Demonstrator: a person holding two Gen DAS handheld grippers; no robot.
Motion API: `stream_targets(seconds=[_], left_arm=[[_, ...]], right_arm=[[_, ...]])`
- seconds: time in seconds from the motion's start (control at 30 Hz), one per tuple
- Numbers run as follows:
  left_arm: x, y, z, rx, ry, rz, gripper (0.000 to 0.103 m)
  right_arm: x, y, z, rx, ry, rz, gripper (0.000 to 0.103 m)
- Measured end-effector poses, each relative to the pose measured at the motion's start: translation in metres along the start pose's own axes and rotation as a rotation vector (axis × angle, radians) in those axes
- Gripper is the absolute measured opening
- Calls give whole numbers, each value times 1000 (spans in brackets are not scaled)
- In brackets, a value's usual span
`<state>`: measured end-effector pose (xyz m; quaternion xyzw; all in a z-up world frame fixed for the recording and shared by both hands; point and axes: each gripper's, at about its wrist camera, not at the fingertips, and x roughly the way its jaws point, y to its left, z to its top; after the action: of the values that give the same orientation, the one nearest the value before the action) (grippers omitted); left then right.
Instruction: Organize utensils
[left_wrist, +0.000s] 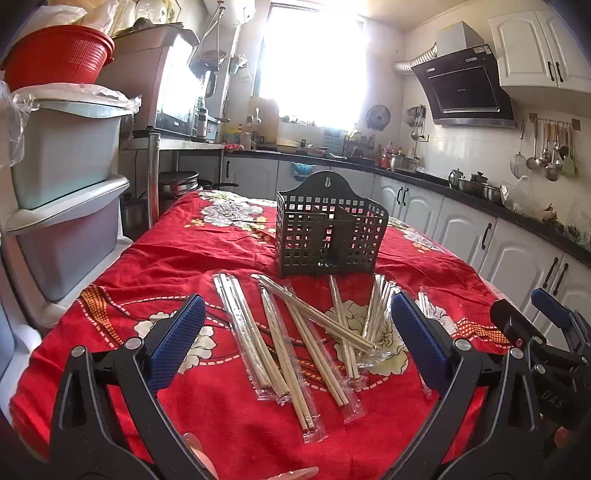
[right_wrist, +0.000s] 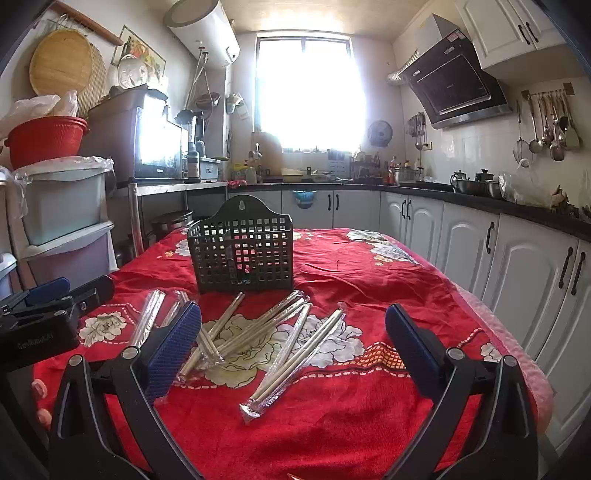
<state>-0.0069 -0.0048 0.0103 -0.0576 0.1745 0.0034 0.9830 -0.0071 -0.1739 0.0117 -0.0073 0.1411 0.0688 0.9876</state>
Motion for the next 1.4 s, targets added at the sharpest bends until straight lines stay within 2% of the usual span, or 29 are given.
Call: stream_targets(seconds=[1.4], left_arm=[[1,3,0,-2,-2,0,93]], right_arm=[[1,2,2,2,0,12,97]])
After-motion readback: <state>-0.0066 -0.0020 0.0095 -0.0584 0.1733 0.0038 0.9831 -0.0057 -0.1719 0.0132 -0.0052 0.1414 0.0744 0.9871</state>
